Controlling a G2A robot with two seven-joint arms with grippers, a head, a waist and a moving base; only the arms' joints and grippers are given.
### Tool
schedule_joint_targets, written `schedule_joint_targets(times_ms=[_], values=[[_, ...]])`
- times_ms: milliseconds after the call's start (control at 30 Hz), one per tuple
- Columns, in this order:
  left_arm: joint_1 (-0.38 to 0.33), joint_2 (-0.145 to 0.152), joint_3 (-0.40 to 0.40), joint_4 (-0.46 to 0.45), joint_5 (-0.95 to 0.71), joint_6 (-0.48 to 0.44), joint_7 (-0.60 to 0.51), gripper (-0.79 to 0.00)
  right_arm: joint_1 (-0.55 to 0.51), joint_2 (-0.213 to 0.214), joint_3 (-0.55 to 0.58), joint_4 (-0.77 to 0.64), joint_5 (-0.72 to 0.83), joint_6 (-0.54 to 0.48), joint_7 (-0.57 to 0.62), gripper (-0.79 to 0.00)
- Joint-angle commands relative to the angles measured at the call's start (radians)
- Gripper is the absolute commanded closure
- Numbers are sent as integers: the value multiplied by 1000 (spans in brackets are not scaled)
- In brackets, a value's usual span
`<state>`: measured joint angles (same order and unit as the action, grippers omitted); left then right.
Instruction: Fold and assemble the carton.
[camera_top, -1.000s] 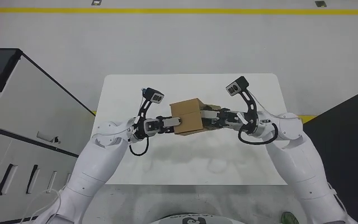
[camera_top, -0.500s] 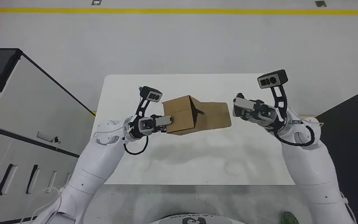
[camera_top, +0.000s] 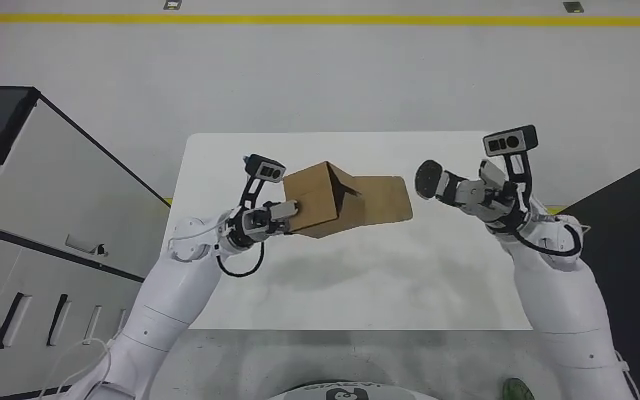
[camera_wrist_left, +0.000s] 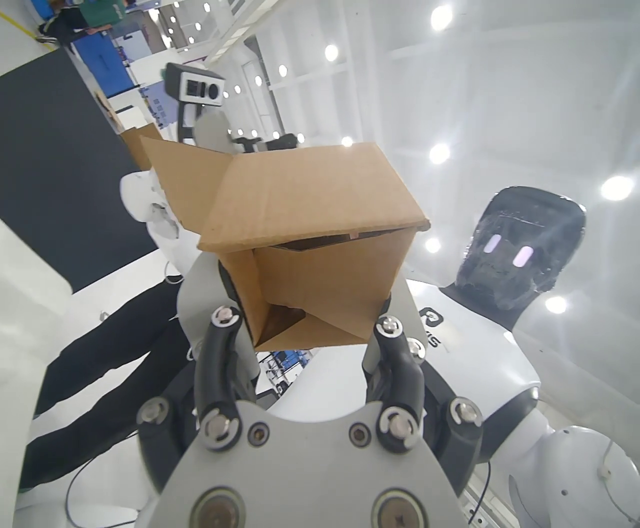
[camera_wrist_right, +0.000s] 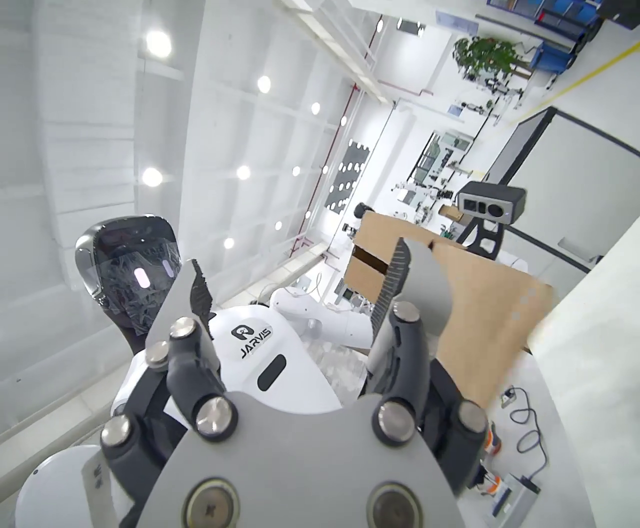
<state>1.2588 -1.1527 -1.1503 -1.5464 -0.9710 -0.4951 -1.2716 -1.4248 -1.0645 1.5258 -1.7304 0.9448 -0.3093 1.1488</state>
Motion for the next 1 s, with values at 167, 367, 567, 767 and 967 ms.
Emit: schedule_joint_targets(times_ms=[167,367,567,767,967], values=[[12,-4,-18,0,-68,4,-58,0,-55,3,55,49,-9,1,-6,-696],[14,-9,-24,-7,-74,13,-66,0,-47,-7,-11,104,6,3,4,-459],[19,-14,-34,-11,-85,20,-74,0,-13,-24,-107,170,17,-13,15,-329],[23,-19,-45,-17,-84,26,-79,0,26,-42,-188,223,24,-24,23,-283],[27,-24,-51,-18,-83,31,-85,0,63,-54,-237,242,22,-30,34,-274]])
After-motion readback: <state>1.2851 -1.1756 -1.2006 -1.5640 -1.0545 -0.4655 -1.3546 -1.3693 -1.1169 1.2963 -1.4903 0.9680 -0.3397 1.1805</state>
